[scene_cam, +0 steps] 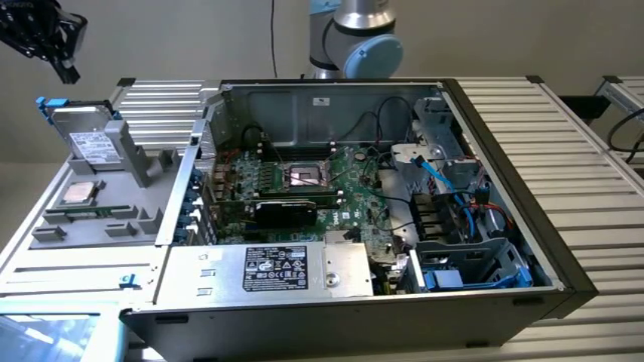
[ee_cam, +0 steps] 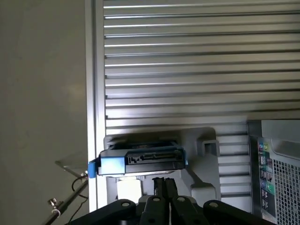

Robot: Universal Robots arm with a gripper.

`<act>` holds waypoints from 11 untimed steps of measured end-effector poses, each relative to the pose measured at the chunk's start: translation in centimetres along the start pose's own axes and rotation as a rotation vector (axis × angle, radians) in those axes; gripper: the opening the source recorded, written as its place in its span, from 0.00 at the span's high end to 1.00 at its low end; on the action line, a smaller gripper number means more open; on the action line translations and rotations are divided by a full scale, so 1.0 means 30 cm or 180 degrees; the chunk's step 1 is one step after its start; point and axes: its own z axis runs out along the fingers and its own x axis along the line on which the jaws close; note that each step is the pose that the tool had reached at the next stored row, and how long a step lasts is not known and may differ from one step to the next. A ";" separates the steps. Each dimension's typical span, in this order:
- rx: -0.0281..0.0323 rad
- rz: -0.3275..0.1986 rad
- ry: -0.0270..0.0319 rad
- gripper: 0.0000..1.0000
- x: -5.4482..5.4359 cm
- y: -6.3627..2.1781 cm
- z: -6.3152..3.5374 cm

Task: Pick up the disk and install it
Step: 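Reach for the disk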

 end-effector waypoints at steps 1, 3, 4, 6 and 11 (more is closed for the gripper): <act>0.0000 0.0000 0.0001 0.88 0.006 0.008 0.000; 0.0000 -0.0001 0.0000 0.88 0.024 0.019 0.002; 0.0000 -0.0003 0.0001 0.88 0.035 0.022 0.002; 0.0000 -0.0013 0.0001 0.88 0.051 0.025 0.002; -0.0002 -0.0085 0.0009 0.88 0.071 0.025 0.003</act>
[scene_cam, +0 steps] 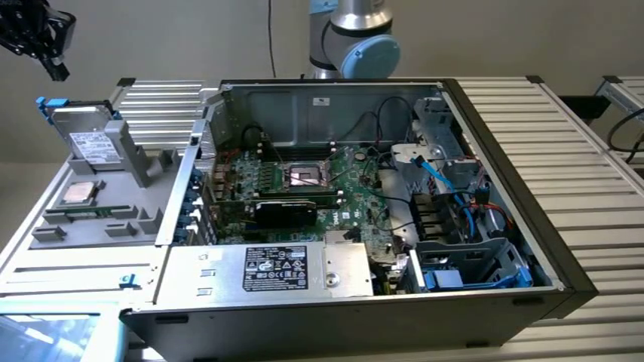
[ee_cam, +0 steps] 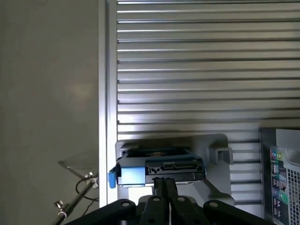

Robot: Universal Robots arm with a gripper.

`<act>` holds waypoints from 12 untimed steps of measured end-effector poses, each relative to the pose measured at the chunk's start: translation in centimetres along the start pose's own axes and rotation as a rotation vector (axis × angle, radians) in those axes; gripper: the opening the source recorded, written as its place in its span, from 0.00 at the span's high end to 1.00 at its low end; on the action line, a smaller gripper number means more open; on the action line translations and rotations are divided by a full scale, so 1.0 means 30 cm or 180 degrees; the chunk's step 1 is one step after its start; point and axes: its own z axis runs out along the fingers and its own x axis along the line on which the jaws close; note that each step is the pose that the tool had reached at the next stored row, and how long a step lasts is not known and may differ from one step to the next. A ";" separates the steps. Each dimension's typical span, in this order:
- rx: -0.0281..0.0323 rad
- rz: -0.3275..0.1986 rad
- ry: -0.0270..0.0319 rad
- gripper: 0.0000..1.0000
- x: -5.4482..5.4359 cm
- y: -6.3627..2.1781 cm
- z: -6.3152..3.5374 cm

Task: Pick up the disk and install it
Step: 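Reach for the disk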

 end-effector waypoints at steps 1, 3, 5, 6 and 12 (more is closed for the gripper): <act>-0.0001 -0.0020 0.0002 0.88 0.002 0.000 0.000; -0.0003 -0.0064 0.0006 0.88 0.006 0.000 0.001; -0.0005 -0.0106 0.0011 0.88 0.009 0.000 0.001; -0.0006 -0.0126 0.0014 0.88 0.010 0.000 0.001; -0.0024 -0.0198 0.0028 0.88 0.021 0.002 0.002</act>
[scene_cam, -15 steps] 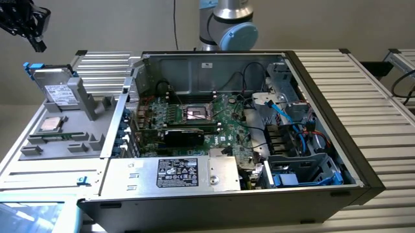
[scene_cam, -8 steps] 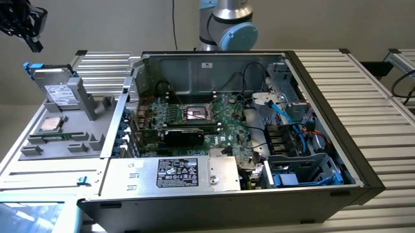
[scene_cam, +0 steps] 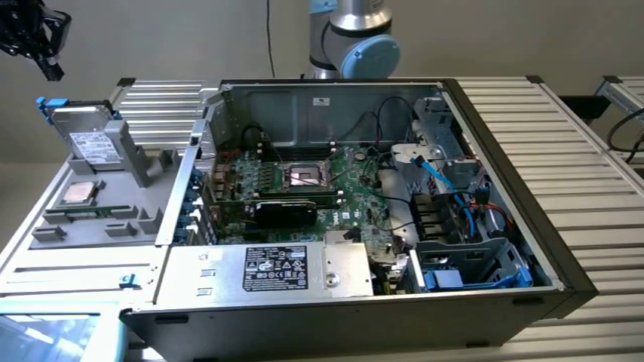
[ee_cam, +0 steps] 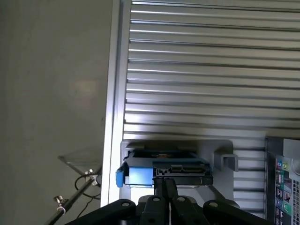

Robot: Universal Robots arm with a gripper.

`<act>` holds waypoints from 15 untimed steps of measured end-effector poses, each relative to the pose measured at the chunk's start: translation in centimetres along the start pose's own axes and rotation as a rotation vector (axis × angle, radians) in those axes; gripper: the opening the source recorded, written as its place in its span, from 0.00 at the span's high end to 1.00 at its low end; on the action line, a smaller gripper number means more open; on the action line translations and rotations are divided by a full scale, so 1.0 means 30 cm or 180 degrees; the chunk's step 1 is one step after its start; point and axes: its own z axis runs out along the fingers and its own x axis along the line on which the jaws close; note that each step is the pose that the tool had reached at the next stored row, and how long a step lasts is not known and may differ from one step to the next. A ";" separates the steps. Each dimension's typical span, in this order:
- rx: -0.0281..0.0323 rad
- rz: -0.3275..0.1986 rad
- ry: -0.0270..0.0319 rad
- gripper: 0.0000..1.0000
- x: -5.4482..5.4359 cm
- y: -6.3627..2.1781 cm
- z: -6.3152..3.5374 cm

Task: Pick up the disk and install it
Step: 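Reach for the disk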

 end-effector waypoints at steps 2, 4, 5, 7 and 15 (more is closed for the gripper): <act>-0.0007 -0.0014 0.0009 0.88 0.004 0.001 0.000; -0.0015 -0.0024 0.0022 0.88 0.009 0.003 0.000; -0.0019 -0.0029 0.0028 0.88 0.012 0.004 0.000; -0.0027 -0.0037 0.0036 0.88 0.018 0.005 0.000; -0.0040 -0.0056 0.0092 0.88 0.047 0.009 0.003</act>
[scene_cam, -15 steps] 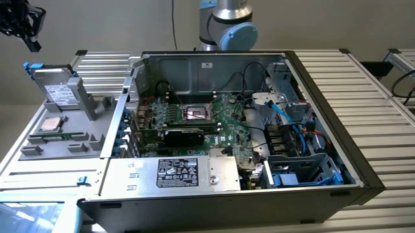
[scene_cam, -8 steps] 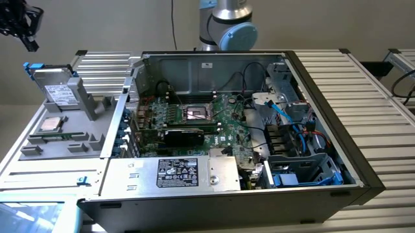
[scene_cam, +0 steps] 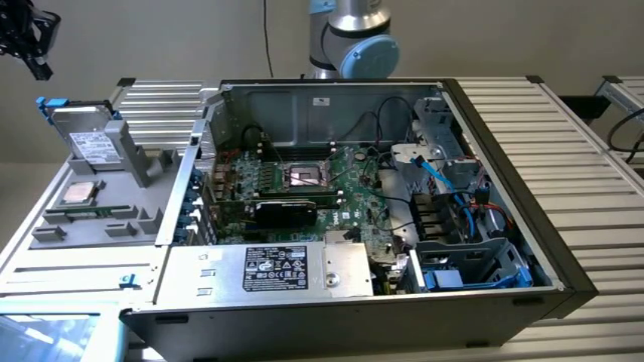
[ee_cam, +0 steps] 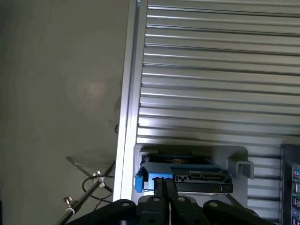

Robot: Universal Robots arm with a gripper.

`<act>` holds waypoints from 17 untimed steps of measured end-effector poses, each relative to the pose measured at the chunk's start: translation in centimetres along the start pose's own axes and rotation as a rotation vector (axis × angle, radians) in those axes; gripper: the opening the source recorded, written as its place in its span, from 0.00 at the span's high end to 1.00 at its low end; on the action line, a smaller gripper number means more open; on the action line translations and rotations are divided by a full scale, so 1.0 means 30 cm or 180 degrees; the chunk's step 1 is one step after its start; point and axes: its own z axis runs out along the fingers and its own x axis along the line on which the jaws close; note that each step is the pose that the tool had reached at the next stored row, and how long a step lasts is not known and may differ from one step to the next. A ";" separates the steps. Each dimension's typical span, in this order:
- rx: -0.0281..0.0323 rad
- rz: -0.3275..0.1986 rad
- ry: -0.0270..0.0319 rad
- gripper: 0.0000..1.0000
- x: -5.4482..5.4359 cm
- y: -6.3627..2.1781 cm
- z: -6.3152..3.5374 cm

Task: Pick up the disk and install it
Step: 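Pick up the disk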

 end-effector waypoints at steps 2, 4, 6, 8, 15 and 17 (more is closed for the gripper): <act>0.0000 0.0000 0.0000 0.88 0.000 0.000 0.000; 0.0000 0.0000 0.0000 0.88 0.000 0.000 0.000; 0.0000 0.0000 0.0000 0.88 0.000 0.000 0.000; 0.0000 0.0000 0.0000 0.88 0.000 0.000 0.000; 0.0000 -0.0010 0.0001 0.88 0.000 0.000 0.000; 0.0001 -0.0045 0.0003 0.88 0.001 0.001 0.000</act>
